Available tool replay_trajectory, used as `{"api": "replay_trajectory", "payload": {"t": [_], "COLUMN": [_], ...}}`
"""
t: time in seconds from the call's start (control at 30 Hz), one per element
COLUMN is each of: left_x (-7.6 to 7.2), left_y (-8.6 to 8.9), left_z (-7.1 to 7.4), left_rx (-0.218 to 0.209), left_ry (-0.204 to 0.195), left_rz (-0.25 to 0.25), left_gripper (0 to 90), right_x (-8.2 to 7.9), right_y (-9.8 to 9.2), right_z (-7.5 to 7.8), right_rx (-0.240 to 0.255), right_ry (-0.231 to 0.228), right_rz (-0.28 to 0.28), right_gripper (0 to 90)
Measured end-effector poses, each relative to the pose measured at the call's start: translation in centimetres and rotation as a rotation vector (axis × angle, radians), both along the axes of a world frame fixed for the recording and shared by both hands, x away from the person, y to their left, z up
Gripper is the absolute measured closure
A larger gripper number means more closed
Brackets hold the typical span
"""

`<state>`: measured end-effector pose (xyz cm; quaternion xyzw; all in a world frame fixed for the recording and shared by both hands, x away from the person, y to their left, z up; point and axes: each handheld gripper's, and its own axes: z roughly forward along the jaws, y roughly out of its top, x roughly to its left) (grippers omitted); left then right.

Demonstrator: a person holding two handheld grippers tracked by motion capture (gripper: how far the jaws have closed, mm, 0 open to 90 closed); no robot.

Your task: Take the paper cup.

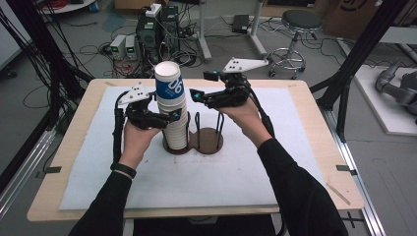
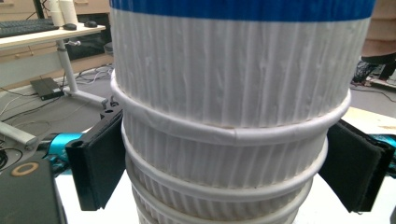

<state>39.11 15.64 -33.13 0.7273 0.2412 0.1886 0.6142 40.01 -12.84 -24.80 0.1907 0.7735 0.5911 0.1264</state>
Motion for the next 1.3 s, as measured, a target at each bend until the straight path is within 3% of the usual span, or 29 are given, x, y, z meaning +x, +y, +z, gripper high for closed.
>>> {"api": "replay_trajectory", "payload": {"t": [0.4, 0.7, 0.73, 0.77, 0.83, 1.1, 1.3], "left_x": [0.1, 0.1, 0.1, 0.1, 0.1, 0.1, 0.1], "left_y": [0.0, 0.0, 0.0, 0.0, 0.0, 0.0, 0.0], "left_z": [-0.1, -0.1, -0.1, -0.1, -0.1, -0.1, -0.1], "left_rx": [-0.003, -0.002, -0.002, -0.003, -0.005, -0.003, -0.004], "left_ry": [-0.004, -0.004, -0.004, -0.005, -0.003, -0.004, -0.003], "left_rz": [-0.006, -0.005, -0.005, -0.005, -0.005, -0.005, -0.006], "left_gripper": [11.9, 11.8, 11.8, 11.8, 11.8, 11.8, 11.8], "right_x": [0.9, 1.4, 1.5, 1.6, 1.4, 1.1, 0.8], "right_y": [4.3, 6.5, 6.7, 6.8, 7.0, 7.0, 6.8], "right_z": [2.3, 3.0, 3.0, 2.9, 3.1, 3.5, 4.9], "right_rx": [0.032, -0.001, -0.008, -0.016, -0.028, -0.021, 0.011], "right_ry": [0.014, 0.052, 0.056, 0.049, 0.030, -0.003, -0.035], "right_rz": [0.049, 0.040, 0.048, 0.050, 0.039, 0.036, 0.036], "right_gripper": [18.0, 18.1, 21.5, 27.9, 29.8, 30.7, 30.7]}}
